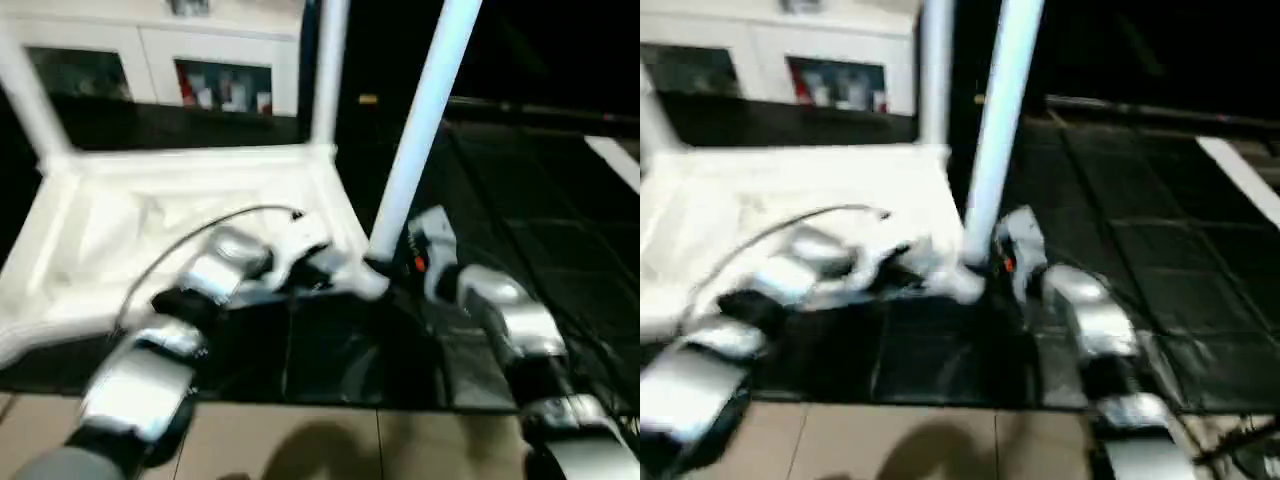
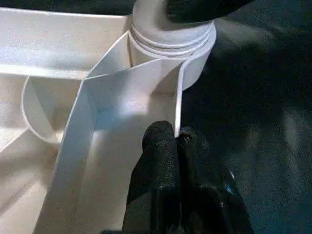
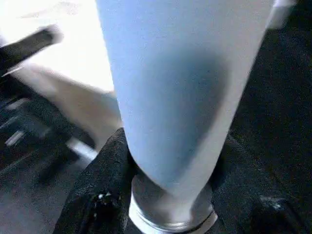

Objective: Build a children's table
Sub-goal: Rotate leg to tighten

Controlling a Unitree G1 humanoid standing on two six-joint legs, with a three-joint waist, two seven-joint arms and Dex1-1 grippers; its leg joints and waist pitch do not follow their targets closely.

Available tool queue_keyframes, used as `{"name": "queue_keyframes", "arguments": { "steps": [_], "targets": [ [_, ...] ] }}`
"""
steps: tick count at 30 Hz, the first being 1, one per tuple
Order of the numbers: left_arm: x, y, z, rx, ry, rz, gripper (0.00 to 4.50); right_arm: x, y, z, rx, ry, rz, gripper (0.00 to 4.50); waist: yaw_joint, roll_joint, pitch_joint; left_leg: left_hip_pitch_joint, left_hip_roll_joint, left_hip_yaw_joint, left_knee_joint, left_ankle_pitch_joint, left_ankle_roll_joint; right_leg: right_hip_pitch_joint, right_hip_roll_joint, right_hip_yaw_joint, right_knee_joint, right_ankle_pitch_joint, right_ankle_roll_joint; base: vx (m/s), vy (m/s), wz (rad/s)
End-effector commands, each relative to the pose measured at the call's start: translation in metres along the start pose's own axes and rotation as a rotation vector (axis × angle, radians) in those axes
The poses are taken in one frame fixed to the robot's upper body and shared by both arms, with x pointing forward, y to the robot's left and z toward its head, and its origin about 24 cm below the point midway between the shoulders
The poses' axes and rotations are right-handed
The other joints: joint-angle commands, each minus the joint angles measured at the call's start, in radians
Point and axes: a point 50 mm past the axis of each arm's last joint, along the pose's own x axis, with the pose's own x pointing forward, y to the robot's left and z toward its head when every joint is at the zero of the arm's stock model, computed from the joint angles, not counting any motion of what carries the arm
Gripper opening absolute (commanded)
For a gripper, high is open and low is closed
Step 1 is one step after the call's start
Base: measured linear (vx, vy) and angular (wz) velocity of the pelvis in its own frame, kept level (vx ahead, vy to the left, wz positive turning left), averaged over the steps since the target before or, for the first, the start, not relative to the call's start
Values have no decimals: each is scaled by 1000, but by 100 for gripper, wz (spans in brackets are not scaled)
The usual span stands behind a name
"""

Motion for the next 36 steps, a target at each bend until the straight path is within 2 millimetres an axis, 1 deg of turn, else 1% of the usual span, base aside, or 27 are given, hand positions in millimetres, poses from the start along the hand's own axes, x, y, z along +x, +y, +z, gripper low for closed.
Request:
{"name": "queue_keyframes", "arguments": {
  "steps": [1,2,4,6,7,8,9,13,14,16,17,18,19,20,21,22,23,24,25,26,28,30,31,32,34,35,36],
  "targets": [
    [20,-12,23,-7,-74,8,0,24,30,-3,45,35,63,195,2,5,-65,10,78,-47,-68,-149,20,46,-134,82,-94,-311,-140,0,0,0],
    [23,-10,29,-31,-95,71,0,33,36,2,52,26,28,195,1,5,-66,8,77,-46,-67,-143,25,47,-132,82,-94,-297,-140,0,0,0],
    [24,-8,32,-43,-103,103,0,38,41,5,62,17,7,195,-3,6,-66,11,80,-47,-68,-138,27,44,-133,83,-90,-270,-151,0,0,0],
    [24,-8,33,-41,-105,104,0,41,44,8,50,2,12,195,-2,4,-67,9,80,-45,-67,-127,38,47,-133,84,-87,-235,-159,0,0,0],
    [23,-7,33,-40,-105,104,0,41,45,8,50,0,11,229,-2,5,-67,8,81,-46,-68,-124,40,48,-133,84,-85,-225,-161,0,0,0],
    [20,-6,32,-23,-104,87,0,42,46,9,50,-13,12,250,-2,3,-67,9,82,-45,-69,-121,45,48,-134,85,-84,-212,-164,0,0,0],
    [20,-6,32,-22,-102,86,0,42,46,10,49,-14,11,263,-3,5,-66,9,81,-44,-69,-127,47,48,-135,85,-85,-220,-164,0,0,0],
    [15,-2,28,-2,-89,85,0,38,44,11,19,-29,20,286,-5,4,-64,9,81,-45,-70,-141,44,47,-136,85,-89,-257,-154,0,0,0],
    [9,0,25,18,-92,69,0,32,41,13,-3,-67,69,304,-5,3,-64,9,81,-45,-70,-142,44,47,-136,85,-90,-259,-151,0,0,0],
    [7,2,24,25,-92,61,0,29,39,14,-9,-81,92,308,-3,3,-66,5,80,-45,-69,-130,55,51,-137,86,-87,-237,-146,0,0,0],
    [2,3,20,28,-91,45,0,22,35,13,-22,-84,121,321,-3,6,-68,6,84,-45,-69,-107,64,49,-134,85,-79,-180,-162,0,0,0],
    [-2,4,19,45,-96,22,0,16,31,11,-45,-87,148,336,-2,5,-68,7,83,-44,-68,-106,69,49,-134,85,-80,-170,-166,0,0,0],
    [-3,4,18,52,-97,14,0,14,30,11,-52,-88,157,346,1,8,-67,5,82,-44,-67,-106,73,51,-134,85,-78,-160,-169,0,0,0],
    [-8,5,13,49,-90,-10,0,6,23,9,-72,-81,187,351,3,7,-69,4,84,-43,-67,-98,80,52,-135,86,-73,-132,-178,0,0,0],
    [-9,5,13,53,-91,-14,0,5,23,8,-73,-81,191,357,5,7,-70,6,86,-42,-66,-93,85,51,-136,86,-70,-107,-188,0,0,0],
    [-10,6,12,62,-93,-24,0,2,21,8,-77,-81,202,368,4,7,-69,3,86,-43,-67,-92,87,51,-136,85,-70,-106,-192,0,0,0],
    [-17,5,6,86,-84,-76,0,-7,14,9,-93,-89,251,380,7,9,-69,6,89,-44,-67,-98,80,53,-136,84,-71,-114,-191,0,0,0],
    [-21,4,2,106,-80,-120,0,-14,10,10,-104,-93,286,392,10,10,-68,3,87,-42,-66,-105,83,54,-137,84,-72,-119,-193,0,0,0],
    [-21,4,2,107,-80,-122,0,-14,10,10,-105,-93,288,394,13,10,-68,2,89,-40,-65,-103,86,55,-134,84,-69,-114,-192,0,0,0],
    [-23,3,-1,117,-77,-147,0,-18,8,10,-111,-94,308,401,14,12,-68,3,89,-40,-65,-104,87,52,-133,83,-70,-113,-192,0,0,0],
    [-27,2,-4,144,-66,-177,0,-22,7,11,-119,-92,339,413,17,13,-66,6,91,-39,-66,-124,79,49,-133,82,-74,-148,-188,0,0,0],
    [-37,-1,-11,185,-39,-277,0,-35,3,10,-166,-51,451,435,26,11,-66,5,91,-39,-66,-127,74,52,-135,83,-77,-177,-179,0,0,0],
    [-40,-2,-12,188,-37,-302,0,-38,2,9,-182,-37,476,435,29,11,-65,4,93,-40,-66,-127,72,52,-137,84,-75,-180,-176,0,0,0],
    [-44,-3,-14,198,-26,-342,0,-42,1,8,-195,-14,514,440,32,14,-66,8,94,-38,-67,-122,71,46,-133,84,-74,-172,-173,0,0,0],
    [-46,-4,-16,211,-13,-368,0,-44,1,7,-200,1,544,445,37,13,-66,12,95,-38,-68,-130,64,42,-132,84,-74,-182,-174,0,0,0],
    [-50,-6,-18,230,11,-403,0,-48,2,7,-227,14,589,445,41,11,-65,9,94,-39,-68,-135,60,45,-136,84,-75,-202,-170,0,0,0],
    [-52,-7,-20,244,25,-426,0,-49,2,6,-228,23,614,445,45,11,-65,10,94,-38,-68,-135,58,44,-136,84,-78,-221,-163,0,0,0]
  ]
}}
